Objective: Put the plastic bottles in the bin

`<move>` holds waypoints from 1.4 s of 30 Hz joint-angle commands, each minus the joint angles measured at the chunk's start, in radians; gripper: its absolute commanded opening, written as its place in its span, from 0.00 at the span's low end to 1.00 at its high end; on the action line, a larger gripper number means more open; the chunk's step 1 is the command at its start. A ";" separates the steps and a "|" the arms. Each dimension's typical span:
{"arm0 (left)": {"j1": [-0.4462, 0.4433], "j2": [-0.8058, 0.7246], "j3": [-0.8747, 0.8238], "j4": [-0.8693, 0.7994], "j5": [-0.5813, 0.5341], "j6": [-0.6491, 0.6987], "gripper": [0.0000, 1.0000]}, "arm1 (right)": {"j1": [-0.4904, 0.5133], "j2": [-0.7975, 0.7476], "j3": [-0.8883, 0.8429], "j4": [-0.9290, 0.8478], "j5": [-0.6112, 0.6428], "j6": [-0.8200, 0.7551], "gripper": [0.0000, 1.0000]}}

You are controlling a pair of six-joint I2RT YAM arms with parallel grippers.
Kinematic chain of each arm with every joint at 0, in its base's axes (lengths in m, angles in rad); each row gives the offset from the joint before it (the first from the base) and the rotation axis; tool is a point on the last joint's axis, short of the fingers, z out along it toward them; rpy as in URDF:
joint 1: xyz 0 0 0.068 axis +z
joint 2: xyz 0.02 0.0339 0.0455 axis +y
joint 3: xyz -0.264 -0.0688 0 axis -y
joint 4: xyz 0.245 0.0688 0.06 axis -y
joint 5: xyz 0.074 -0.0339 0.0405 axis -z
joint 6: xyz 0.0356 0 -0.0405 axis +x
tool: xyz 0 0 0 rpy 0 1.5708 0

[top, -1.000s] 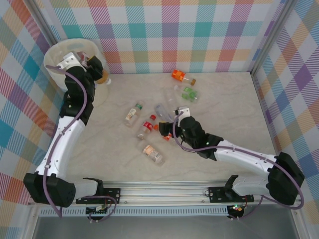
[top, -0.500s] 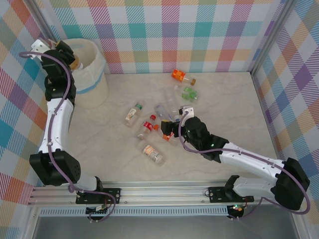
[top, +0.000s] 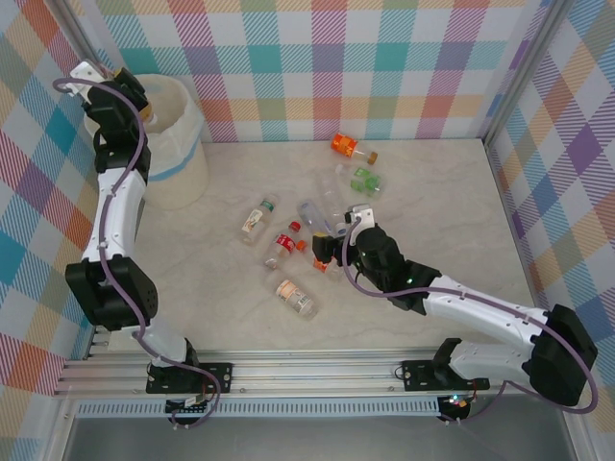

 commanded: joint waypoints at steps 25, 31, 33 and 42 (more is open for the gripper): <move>-0.021 0.036 0.125 -0.331 0.051 -0.097 1.00 | -0.003 0.026 0.007 0.015 0.005 -0.045 1.00; -0.084 -0.060 0.050 -0.411 0.108 -0.107 1.00 | -0.003 0.032 0.007 0.013 0.008 -0.038 1.00; -0.122 -0.116 -0.017 -0.399 0.106 -0.112 1.00 | -0.003 0.036 0.003 0.017 0.008 -0.033 1.00; -0.318 -0.323 -0.387 -0.276 0.272 -0.098 1.00 | -0.003 0.043 -0.005 0.044 0.009 -0.023 1.00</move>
